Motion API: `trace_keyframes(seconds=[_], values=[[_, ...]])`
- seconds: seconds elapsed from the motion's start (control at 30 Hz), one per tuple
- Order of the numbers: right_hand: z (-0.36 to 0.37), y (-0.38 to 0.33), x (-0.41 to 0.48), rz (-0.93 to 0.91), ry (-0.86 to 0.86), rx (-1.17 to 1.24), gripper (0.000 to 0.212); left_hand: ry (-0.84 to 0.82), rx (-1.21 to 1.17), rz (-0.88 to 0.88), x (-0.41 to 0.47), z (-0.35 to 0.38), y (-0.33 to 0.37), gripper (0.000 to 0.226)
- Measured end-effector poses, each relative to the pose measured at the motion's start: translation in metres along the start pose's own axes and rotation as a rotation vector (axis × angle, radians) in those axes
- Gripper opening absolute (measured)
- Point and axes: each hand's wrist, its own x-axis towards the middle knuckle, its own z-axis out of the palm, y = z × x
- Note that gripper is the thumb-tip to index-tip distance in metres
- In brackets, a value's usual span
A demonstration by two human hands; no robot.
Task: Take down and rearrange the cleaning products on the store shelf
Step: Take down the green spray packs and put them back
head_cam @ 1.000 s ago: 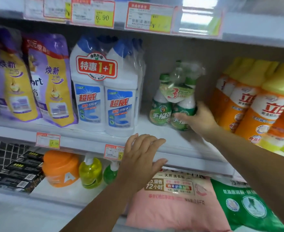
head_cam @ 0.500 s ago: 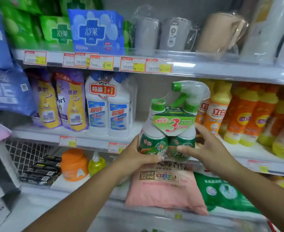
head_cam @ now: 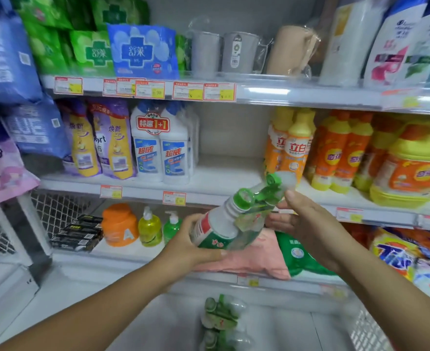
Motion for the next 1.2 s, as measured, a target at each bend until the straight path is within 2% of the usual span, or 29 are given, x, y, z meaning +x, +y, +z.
trace_keyframes(seconds=[0.1,0.23,0.3,0.37,0.47,0.5,0.6,0.93,1.1,1.2], values=[[-0.01,0.01,-0.008,0.046,-0.004,0.05,0.091,-0.039,0.062,0.009,0.002,-0.008,-0.004,0.085],[-0.021,0.015,-0.01,0.065,0.079,0.122,0.121,-0.045,0.141,0.071,0.007,-0.01,-0.008,0.086],[-0.021,0.013,-0.012,0.069,0.081,0.108,0.128,-0.028,0.175,0.107,0.007,-0.008,-0.008,0.086],[-0.02,0.014,-0.013,0.068,0.066,0.104,0.12,-0.026,0.21,0.133,0.008,-0.008,-0.011,0.088],[-0.018,0.012,-0.016,0.065,0.032,0.121,0.085,-0.017,0.29,0.147,0.012,-0.013,-0.019,0.099],[-0.018,0.012,-0.016,0.059,0.017,0.118,0.082,-0.031,0.318,0.145,0.013,-0.014,-0.022,0.103],[-0.019,0.014,-0.015,0.068,-0.023,0.115,0.081,-0.067,0.348,0.135,0.013,-0.018,-0.029,0.113],[-0.013,0.018,-0.014,0.083,-0.03,0.12,0.09,-0.019,0.38,0.17,0.006,-0.011,-0.035,0.119],[-0.012,0.017,-0.015,0.061,-0.029,0.13,0.088,-0.028,0.376,0.179,0.006,-0.013,-0.031,0.12],[-0.012,0.017,-0.016,0.052,-0.042,0.136,0.084,-0.085,0.295,0.147,0.004,-0.015,-0.028,0.114]])
